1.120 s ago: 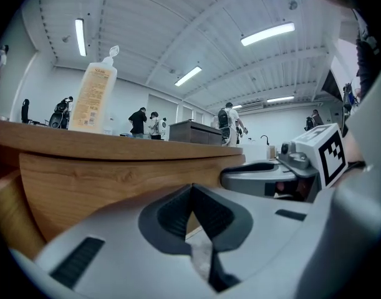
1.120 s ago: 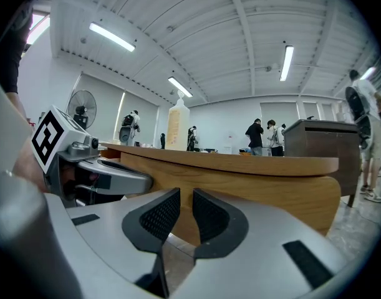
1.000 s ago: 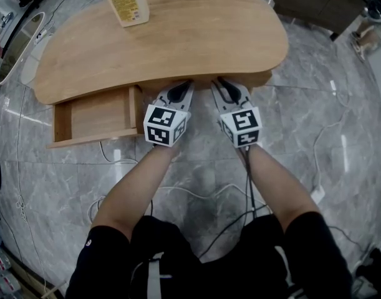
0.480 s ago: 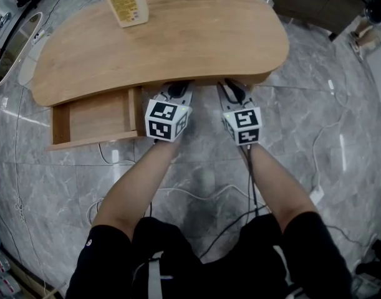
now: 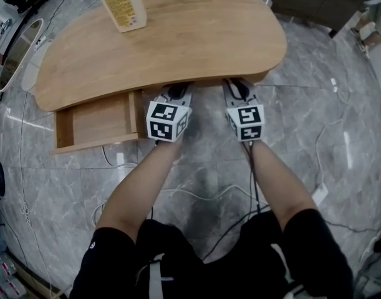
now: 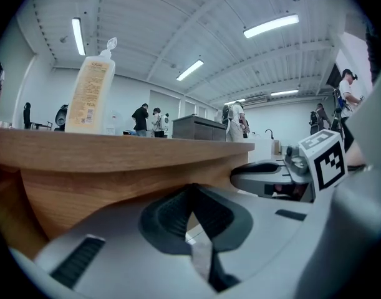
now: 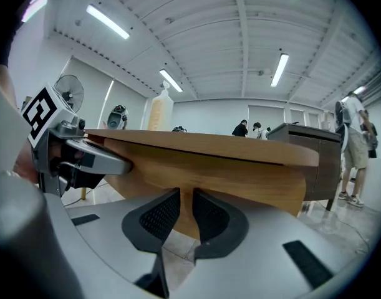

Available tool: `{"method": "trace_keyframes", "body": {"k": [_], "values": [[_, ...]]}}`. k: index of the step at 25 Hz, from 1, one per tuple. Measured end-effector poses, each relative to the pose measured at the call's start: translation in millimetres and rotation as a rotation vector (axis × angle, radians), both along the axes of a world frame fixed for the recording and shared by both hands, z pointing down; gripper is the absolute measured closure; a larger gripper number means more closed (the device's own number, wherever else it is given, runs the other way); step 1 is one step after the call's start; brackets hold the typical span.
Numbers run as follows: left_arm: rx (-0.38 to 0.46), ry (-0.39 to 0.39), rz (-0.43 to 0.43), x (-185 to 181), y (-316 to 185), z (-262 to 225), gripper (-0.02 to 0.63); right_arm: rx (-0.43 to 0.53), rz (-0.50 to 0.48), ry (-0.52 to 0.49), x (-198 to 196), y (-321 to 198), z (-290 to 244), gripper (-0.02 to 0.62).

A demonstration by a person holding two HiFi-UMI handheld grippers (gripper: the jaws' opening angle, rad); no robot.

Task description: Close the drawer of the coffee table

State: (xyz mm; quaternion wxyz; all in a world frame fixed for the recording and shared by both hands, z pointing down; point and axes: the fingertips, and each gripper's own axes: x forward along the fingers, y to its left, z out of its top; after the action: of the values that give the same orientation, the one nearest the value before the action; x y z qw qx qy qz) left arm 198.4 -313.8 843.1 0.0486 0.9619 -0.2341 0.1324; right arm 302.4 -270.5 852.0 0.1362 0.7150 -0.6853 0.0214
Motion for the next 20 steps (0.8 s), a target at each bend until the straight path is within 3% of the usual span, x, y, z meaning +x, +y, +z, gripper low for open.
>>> {"method": "trace_keyframes", "body": {"k": [4,6,9,14,20], "values": [[0.022,0.038,-0.008,-6.6,4.6,-3.9,0.598,-0.041,-0.075,0.005,-22.5,5.5,1.9,0.529],[0.050,0.082,0.034,-11.4,18.9,-10.2,0.598,-0.067,-0.137,-0.009,-36.6,16.2,6.3,0.529],[0.078,0.115,0.134,-17.0,53.0,-20.2,0.598,-0.017,-0.192,-0.107,-47.2,37.8,-9.3,0.529],[0.008,0.115,0.201,-40.8,115.1,-44.9,0.598,0.014,-0.312,-0.273,-89.8,86.5,-56.5,0.529],[-0.015,0.100,0.231,-69.2,178.4,-116.2,0.598,0.017,-0.367,-0.366,-139.2,136.8,-131.1,0.529]]}}
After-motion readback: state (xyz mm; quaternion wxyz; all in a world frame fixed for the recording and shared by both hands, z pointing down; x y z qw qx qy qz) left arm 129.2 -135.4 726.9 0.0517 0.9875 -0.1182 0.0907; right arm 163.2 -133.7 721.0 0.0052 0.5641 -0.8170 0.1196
